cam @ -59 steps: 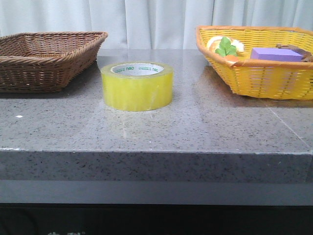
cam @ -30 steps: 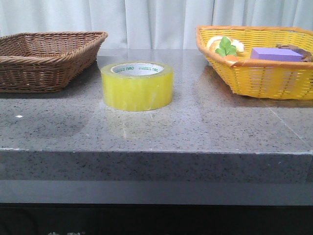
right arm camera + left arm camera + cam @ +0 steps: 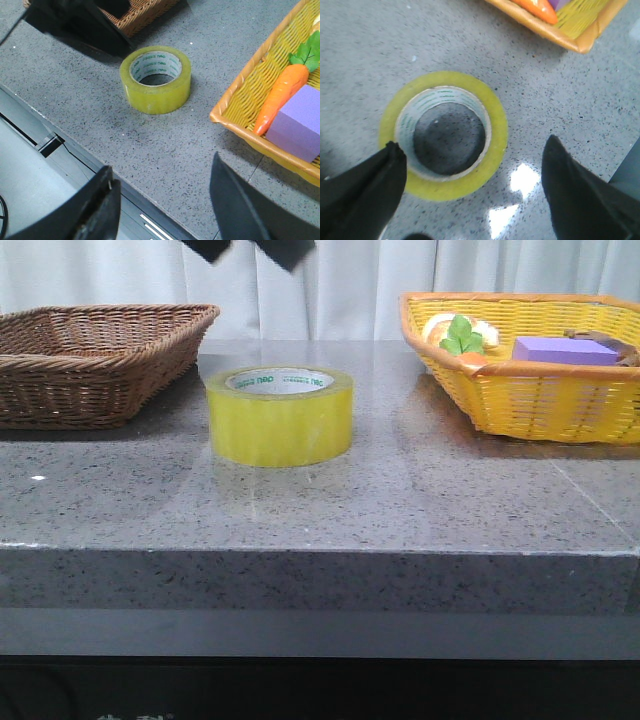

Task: Transfer tape with both arms
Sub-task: 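Lower the left gripper over the tape roll and grasp its rim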

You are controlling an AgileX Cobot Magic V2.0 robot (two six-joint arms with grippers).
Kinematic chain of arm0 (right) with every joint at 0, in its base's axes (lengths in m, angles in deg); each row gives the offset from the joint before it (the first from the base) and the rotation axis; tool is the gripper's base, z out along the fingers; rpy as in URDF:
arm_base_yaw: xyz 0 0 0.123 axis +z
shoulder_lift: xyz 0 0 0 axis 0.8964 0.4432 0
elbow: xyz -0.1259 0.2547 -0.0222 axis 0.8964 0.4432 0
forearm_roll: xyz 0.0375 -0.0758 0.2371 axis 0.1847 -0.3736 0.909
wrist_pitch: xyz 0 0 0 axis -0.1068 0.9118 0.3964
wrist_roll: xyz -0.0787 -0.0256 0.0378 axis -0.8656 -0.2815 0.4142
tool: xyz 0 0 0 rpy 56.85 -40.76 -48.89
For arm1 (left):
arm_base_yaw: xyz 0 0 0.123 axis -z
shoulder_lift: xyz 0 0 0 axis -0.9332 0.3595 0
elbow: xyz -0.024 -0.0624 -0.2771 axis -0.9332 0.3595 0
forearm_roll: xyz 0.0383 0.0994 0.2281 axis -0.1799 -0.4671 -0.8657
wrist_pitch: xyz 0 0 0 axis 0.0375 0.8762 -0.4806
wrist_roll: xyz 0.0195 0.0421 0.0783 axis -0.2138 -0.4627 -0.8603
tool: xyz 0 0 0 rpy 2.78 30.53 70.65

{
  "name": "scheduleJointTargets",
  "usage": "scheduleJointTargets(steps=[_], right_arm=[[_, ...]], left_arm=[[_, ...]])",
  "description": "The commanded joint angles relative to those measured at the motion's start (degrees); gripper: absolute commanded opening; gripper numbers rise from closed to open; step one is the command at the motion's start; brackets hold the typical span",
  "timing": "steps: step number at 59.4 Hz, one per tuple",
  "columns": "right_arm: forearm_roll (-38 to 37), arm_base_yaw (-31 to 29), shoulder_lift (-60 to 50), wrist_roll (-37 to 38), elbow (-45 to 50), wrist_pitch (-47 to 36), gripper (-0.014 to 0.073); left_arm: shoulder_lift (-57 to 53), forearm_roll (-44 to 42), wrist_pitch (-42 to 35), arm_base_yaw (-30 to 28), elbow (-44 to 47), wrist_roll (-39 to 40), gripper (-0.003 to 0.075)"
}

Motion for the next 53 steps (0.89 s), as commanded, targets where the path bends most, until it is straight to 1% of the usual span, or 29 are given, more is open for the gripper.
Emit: scheduleJointTargets(steps=[1,5,11,41,43,47,49,53], right_arm=[[0.3,-0.1,-0.1,-0.2,-1.4,-4.1,0.0428],[0.3,-0.1,-0.1,-0.2,-1.4,-4.1,0.0428],[0.3,-0.1,-0.1,-0.2,-1.4,-4.1,0.0428],[0.3,-0.1,-0.1,-0.2,-1.4,-4.1,0.0428],[0.3,-0.1,-0.1,-0.2,-1.4,-4.1,0.0428],[0.3,-0.1,-0.1,-0.2,-1.4,-4.1,0.0428],[0.3,-0.1,-0.1,-0.2,-1.4,-4.1,0.0428],[0.3,-0.1,-0.1,-0.2,-1.4,-4.1,0.0428]], left_arm=[[0.9,1.8,-0.9,1.7,-4.1,-0.8,0.0552],[2.8,1.8,-0.9,2.5,-5.0,-2.2,0.0552],[5.6,1.7,0.0,3.4,-5.7,-2.2,0.0545],[13.8,1.4,-0.1,3.4,-5.7,-2.2,0.0538],[14.1,1.3,-0.1,3.4,-5.7,-2.2,0.0521],[14.2,0.7,-0.1,3.4,-5.7,-2.2,0.0443],[14.2,0.7,-0.1,3.4,-5.7,-2.2,0.0395],[14.1,0.7,0.2,3.4,-6.0,-2.2,0.0277]])
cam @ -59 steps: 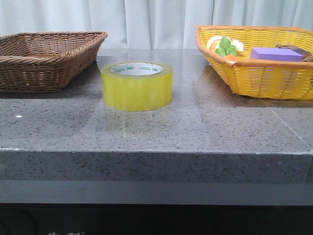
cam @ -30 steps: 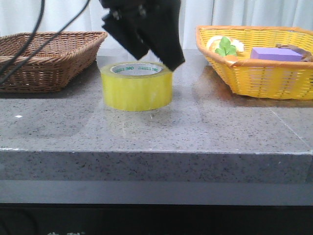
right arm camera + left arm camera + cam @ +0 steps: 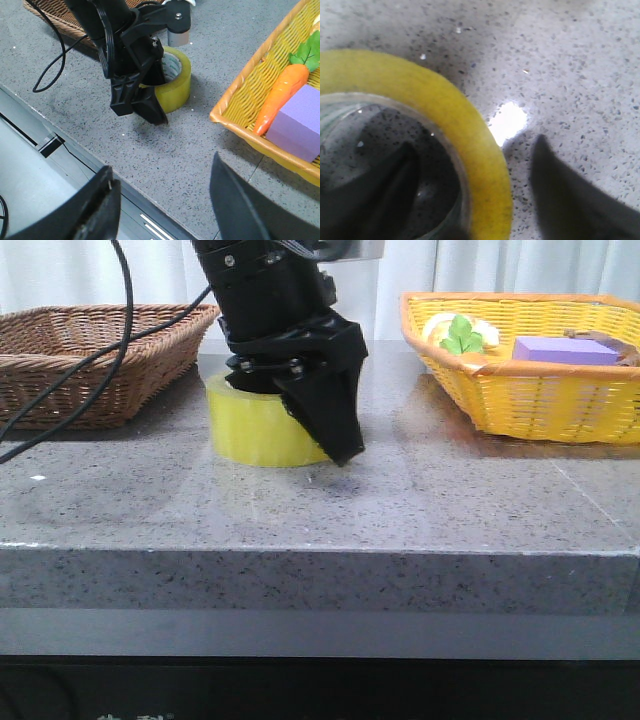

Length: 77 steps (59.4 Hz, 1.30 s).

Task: Transfer tape with both arms
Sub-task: 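Lower the left gripper over the tape roll and grasp its rim, then lift the tape roll with the left gripper and carry it over the brown basket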

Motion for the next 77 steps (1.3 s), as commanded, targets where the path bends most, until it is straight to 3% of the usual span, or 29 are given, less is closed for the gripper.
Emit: scheduleJointTargets(steps=[1,7,36,48,77], right_arm=[[0.3,-0.1,-0.1,-0.3,-1.4,-4.1,0.0428],[0.3,-0.1,-0.1,-0.3,-1.4,-4.1,0.0428],[0.3,-0.1,-0.1,-0.3,-1.4,-4.1,0.0428],[0.3,-0.1,-0.1,-0.3,-1.4,-4.1,0.0428],[0.3,-0.1,-0.1,-0.3,-1.4,-4.1,0.0428]], left_arm=[[-3.2,1.0,-0.8,0.4,-2.2,-0.1,0.0244],[-3.2,1.0,0.8,0.4,-3.6,0.0,0.0148],[-3.6,0.7,5.6,0.4,-17.0,0.5,0.0148],[-4.3,-4.5,7.0,-0.3,-22.0,0.7,0.0148],[-4.4,-5.8,9.7,-17.1,-25.0,4.9,0.0148]])
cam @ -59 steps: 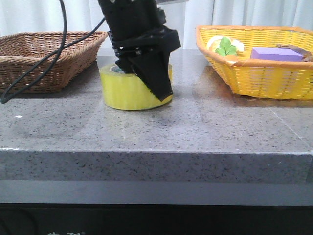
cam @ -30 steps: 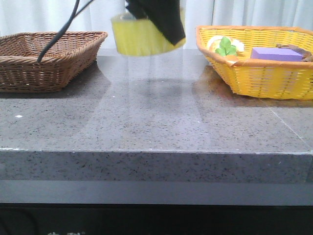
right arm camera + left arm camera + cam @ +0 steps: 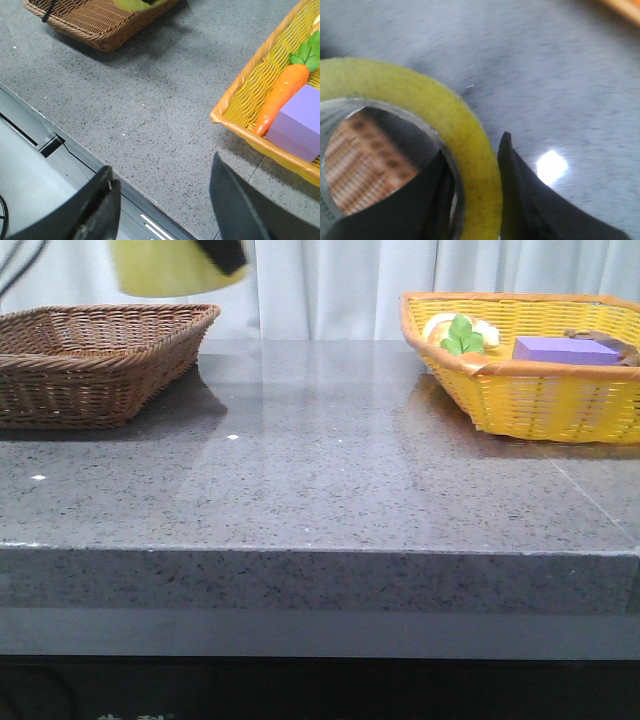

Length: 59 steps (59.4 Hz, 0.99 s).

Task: Transfer tape with both arms
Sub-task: 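Lift the tape roll with the left gripper and carry it over the brown basket, then lower the tape into the brown basket and open the left gripper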

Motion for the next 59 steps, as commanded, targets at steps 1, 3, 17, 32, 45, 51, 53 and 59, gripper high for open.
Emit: scheduleJointTargets(steps=[1,3,17,32,45,51,53,59], right_arm=[[0.3,-0.1,-0.1,-0.3,-1.4,-4.1,0.0428],[0.3,-0.1,-0.1,-0.3,-1.4,-4.1,0.0428],[0.3,-0.1,-0.1,-0.3,-1.4,-4.1,0.0428],[0.3,-0.1,-0.1,-0.3,-1.4,-4.1,0.0428],[0.3,-0.1,-0.1,-0.3,-1.4,-4.1,0.0428],[0.3,-0.1,-0.1,-0.3,-1.4,-4.1,0.0428],[0.3,-0.1,-0.1,-0.3,-1.4,-4.1,0.0428],[0.3,-0.1,-0.1,-0.3,-1.4,-4.1,0.0428]], left_arm=[[-3.6,0.6,-3.0,-3.5,-2.0,1.1,0.0148],[-3.5,0.6,-3.0,-4.9,-1.9,1.1,0.0148],[-1.3,0.6,-2.8,-11.0,-1.4,1.1,0.0148],[2.8,0.6,-2.8,-13.3,-1.4,1.1,0.0148],[5.3,0.6,-2.7,-13.3,-1.3,1.5,0.015],[5.4,0.6,-2.7,-13.3,-1.3,2.8,0.0217],[5.4,0.6,-2.7,-13.3,-1.3,2.8,0.0262],[5.4,0.6,-2.7,-13.3,-1.3,2.8,0.0376]])
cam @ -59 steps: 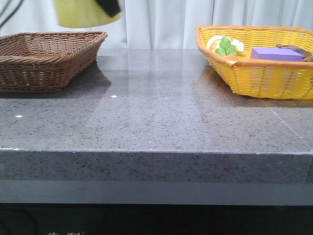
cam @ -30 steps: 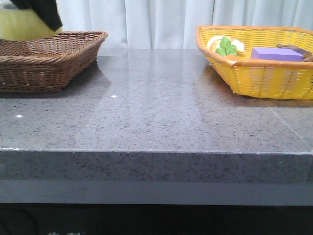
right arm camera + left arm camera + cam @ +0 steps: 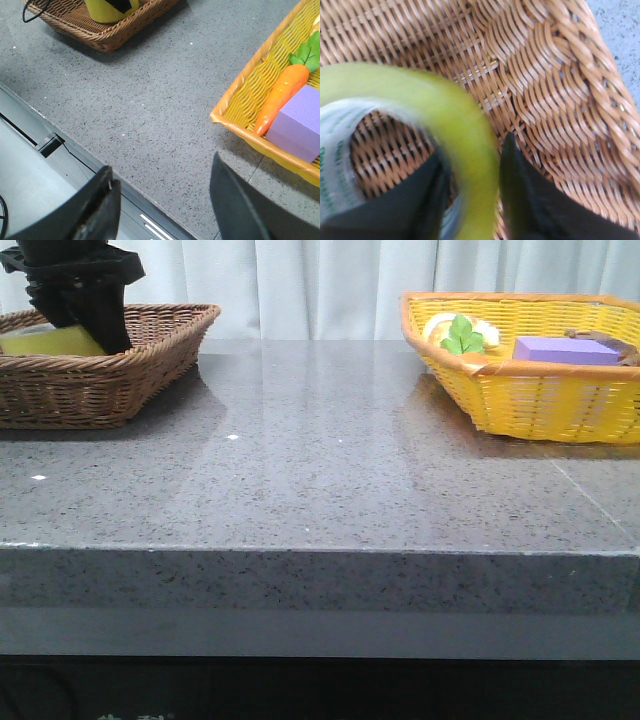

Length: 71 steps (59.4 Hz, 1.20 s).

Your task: Transfer tape with both arms

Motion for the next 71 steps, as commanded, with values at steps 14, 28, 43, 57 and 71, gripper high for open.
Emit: scheduleJointTargets(steps=[14,28,43,57,71], right_arm=[[0.3,-0.1,-0.1,-0.3,-1.4,-4.1,0.0428],[0.3,-0.1,-0.1,-0.3,-1.4,-4.1,0.0428],[0.3,-0.1,-0.1,-0.3,-1.4,-4.1,0.0428],[0.3,-0.1,-0.1,-0.3,-1.4,-4.1,0.0428],[0.3,-0.1,-0.1,-0.3,-1.4,-4.1,0.0428]], left_arm=[[-3.9,0.8,0.7,0.0,-3.5,1.6,0.0407],[-6.8,0.8,0.7,0.0,-5.3,4.2,0.0407],[-14.8,4.9,0.7,0.0,-3.2,10.4,0.0407],[-26.3,8.6,0.7,2.7,7.4,9.3,0.0407],[-40.1,6.8,-3.5,7.7,23.4,7.7,0.0407]])
